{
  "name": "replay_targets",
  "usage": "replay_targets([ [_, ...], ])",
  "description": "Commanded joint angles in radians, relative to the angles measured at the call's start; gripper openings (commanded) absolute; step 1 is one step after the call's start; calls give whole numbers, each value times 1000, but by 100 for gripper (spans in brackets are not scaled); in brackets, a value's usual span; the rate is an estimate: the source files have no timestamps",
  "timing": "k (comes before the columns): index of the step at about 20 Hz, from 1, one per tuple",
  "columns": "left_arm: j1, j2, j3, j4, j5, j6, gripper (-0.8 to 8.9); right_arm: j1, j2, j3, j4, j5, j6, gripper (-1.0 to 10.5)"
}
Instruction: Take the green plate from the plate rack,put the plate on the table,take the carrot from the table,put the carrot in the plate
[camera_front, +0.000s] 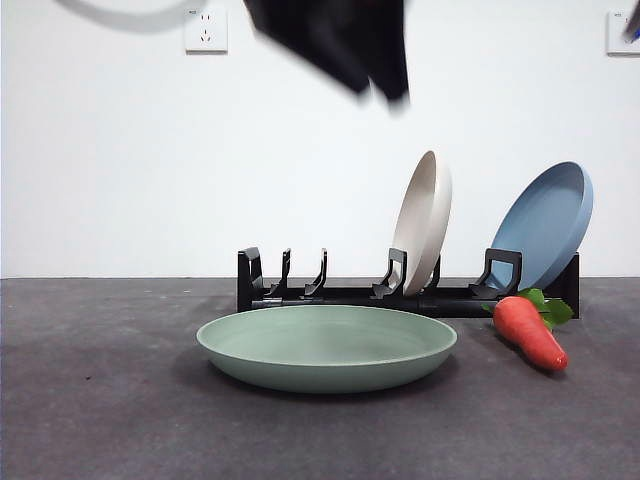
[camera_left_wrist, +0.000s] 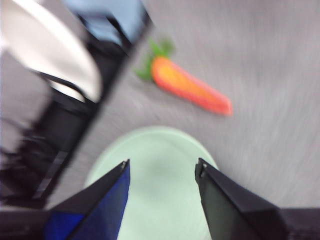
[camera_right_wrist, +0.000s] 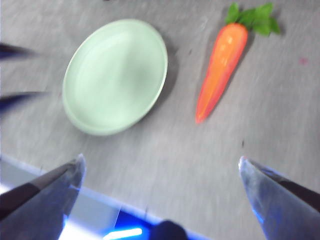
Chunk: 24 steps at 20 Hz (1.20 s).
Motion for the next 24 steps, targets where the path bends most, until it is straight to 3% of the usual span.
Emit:
replay_targets([
  [1, -1, -82, 40, -59, 2, -129, 225, -2, 92, 3, 92, 3, 27, 657],
  [3, -1, -164, 64, -83, 3, -177, 225, 0, 203, 3, 198, 8, 50, 657],
  [7, -1, -295, 74, -105, 5, -245, 225, 38, 452, 3, 397, 122, 74, 657],
  [14, -1, -356, 74, -207, 3, -280, 225, 144, 767, 3, 666, 298, 114, 655],
  [17, -1, -356, 74, -218, 3, -282, 225, 170, 832, 3, 728, 362, 136, 559],
  [20, -1, -356, 74, -218, 3, -300, 225, 175, 858, 3, 752, 408, 159, 543],
  [24, -1, -356, 74, -217, 3, -300, 225, 175, 867, 3, 756, 419, 163, 370],
])
